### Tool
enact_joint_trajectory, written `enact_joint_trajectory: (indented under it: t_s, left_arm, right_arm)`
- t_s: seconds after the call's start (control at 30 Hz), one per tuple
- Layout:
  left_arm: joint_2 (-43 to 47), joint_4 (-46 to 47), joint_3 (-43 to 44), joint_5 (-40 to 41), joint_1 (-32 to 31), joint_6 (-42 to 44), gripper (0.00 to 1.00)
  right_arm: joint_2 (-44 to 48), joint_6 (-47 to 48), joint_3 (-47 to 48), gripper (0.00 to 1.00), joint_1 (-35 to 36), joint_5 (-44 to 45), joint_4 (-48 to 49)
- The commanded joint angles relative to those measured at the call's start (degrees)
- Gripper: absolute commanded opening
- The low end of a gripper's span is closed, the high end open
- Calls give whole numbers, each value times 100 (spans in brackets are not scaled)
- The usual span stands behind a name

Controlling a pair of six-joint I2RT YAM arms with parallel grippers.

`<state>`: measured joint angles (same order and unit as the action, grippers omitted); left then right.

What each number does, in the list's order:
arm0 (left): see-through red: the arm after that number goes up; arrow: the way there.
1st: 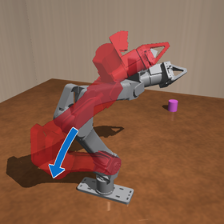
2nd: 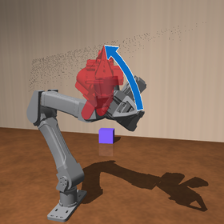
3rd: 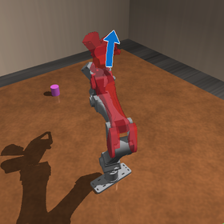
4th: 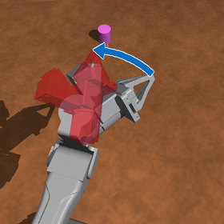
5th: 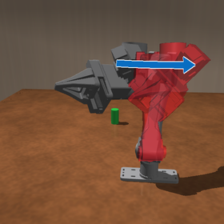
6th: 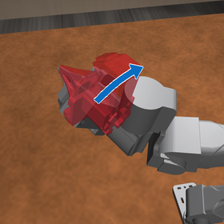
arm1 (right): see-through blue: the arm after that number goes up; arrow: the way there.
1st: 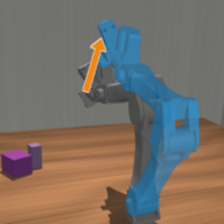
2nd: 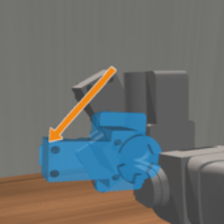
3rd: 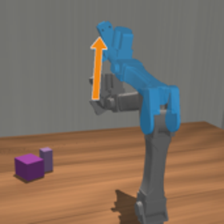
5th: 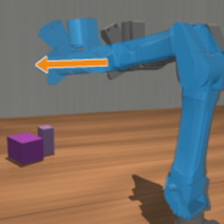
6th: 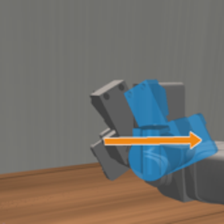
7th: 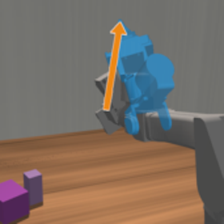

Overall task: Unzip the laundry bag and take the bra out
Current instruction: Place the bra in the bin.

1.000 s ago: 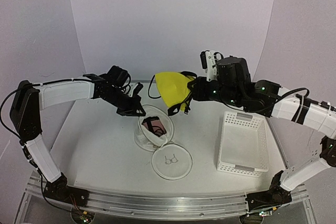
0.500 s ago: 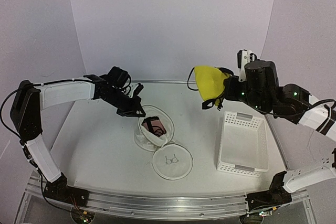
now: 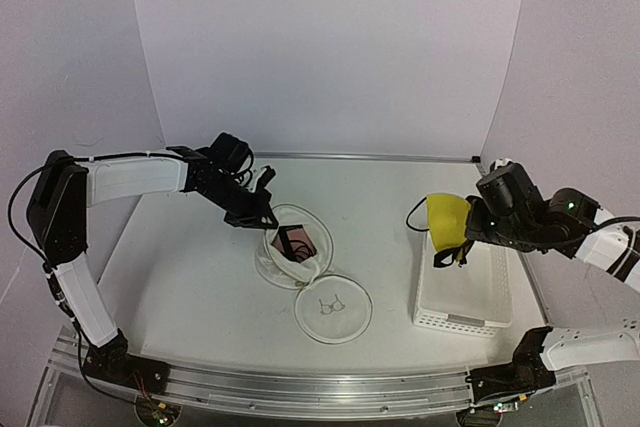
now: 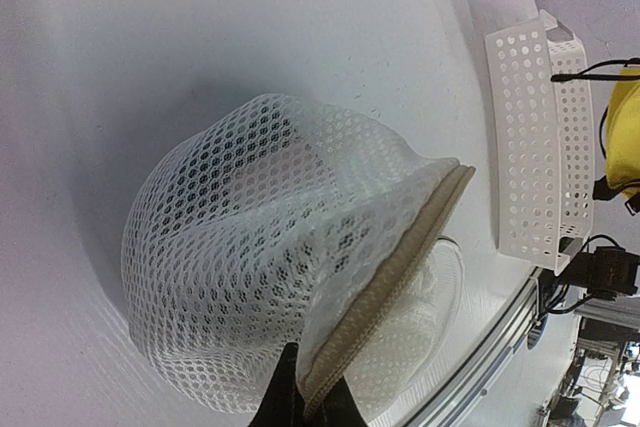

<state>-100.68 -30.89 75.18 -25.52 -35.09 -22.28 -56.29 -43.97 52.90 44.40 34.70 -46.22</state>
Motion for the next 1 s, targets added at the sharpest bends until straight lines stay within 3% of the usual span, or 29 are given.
enact_joint_trajectory:
  t_s: [0.0, 0.3, 0.67, 0.97]
  left_arm:
    - [-42, 189, 161, -103, -23, 128, 0]
    - [-58, 184, 186, -145, -24, 128, 0]
    - [37, 195, 92, -129, -24, 128, 0]
    - [178, 207, -41, -51, -24, 145, 0]
  right_arm:
    - [251, -647, -425, 0, -460, -733, -244]
    - [319, -554, -964, 0, -1453, -1619, -159]
    - [-219, -369, -1645, 0, -2824, -3553, 1463]
    - [-957, -55, -1857, 1, -3579, -3906, 2218]
